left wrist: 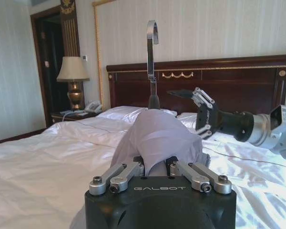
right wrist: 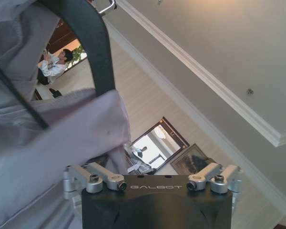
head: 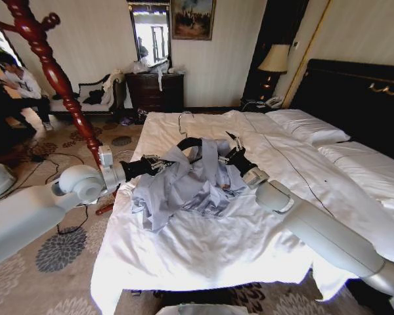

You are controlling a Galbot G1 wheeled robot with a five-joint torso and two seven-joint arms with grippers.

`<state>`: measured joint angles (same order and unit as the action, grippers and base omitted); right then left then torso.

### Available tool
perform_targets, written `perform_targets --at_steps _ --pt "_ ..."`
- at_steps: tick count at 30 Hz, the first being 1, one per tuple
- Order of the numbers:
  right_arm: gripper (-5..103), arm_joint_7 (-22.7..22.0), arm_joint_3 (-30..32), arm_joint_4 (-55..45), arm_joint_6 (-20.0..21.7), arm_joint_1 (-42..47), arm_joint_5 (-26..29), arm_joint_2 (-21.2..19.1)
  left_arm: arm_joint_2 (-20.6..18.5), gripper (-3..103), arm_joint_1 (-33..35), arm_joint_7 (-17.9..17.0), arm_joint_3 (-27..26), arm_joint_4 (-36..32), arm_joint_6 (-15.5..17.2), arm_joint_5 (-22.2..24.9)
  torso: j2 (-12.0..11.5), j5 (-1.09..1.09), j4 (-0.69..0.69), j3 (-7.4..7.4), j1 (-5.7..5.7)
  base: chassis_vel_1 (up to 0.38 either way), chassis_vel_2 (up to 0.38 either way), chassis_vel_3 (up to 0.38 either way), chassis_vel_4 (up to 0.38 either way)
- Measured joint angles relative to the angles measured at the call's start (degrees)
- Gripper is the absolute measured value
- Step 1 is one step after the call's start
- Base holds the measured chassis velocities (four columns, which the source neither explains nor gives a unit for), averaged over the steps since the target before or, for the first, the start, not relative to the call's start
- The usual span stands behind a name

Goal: Pick up the clothes from the bed and hang them on the clothes hanger.

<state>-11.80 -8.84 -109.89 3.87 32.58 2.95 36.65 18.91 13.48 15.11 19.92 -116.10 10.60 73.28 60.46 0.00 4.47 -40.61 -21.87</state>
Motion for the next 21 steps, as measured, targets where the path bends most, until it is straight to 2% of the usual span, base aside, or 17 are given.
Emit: perform_targets --at_steps 1,2,6,10,12,16,17,18,21 --pt "94 0.0 0.0 0.0 0.0 0.0 0.0 0.0 0.0 17 0.0 0.0 0.0 0.0 0.0 0.0 0.0 0.00 0.00 0.00 0.00 0.000 0.000 0.000 0.000" --pt "99 0.1 0.2 -0.3 -0.1 0.4 0.1 -0.2 -0.1 17 0.3 -0.3 -0.5 -0.1 -0.1 0.0 0.0 0.00 0.00 0.00 0.00 0.000 0.000 0.000 0.000" --pt "100 0.2 1.2 -0.7 -0.4 1.5 1.1 -0.5 -0.5 17 0.8 -0.9 -1.5 -0.1 -0.3 0.0 0.0 0.00 -0.01 0.00 0.00 0.000 0.000 0.000 0.000" --pt "100 -0.5 4.7 -2.4 0.2 5.0 7.6 -1.9 -1.4 17 1.7 -1.5 -4.0 0.0 -0.8 0.9 0.0 0.00 -0.02 0.00 0.00 0.000 0.000 0.000 0.000" --pt "100 -0.6 5.5 -2.8 0.4 5.9 8.7 -2.2 -1.4 17 1.8 -1.6 -4.3 0.1 -0.8 0.9 0.0 -0.01 -0.02 0.00 0.00 0.000 0.000 0.000 0.000" --pt "100 -2.5 12.9 -6.0 2.5 15.2 19.8 -3.8 -1.7 17 2.4 -3.0 -6.4 0.2 -1.1 1.6 0.0 0.00 0.01 0.00 0.00 0.000 0.000 0.000 0.000" --pt "100 -2.5 12.9 -6.0 2.5 15.2 19.8 -3.8 -1.7 17 2.4 -3.0 -6.4 0.2 -1.1 1.6 0.0 0.00 0.01 0.00 0.00 0.000 0.000 0.000 0.000" --pt "100 -3.3 16.2 -7.5 3.5 19.2 23.9 -4.0 -2.0 17 2.8 -3.6 -7.2 -0.1 -1.2 1.9 0.0 0.01 0.01 0.00 0.00 0.000 0.000 0.000 0.000" --pt "100 -4.5 23.8 -10.0 5.2 26.6 29.5 -3.9 -2.5 17 3.6 -4.8 -8.6 -0.3 -1.6 2.1 0.0 -0.01 0.00 0.01 0.01 0.000 0.000 0.000 0.000"
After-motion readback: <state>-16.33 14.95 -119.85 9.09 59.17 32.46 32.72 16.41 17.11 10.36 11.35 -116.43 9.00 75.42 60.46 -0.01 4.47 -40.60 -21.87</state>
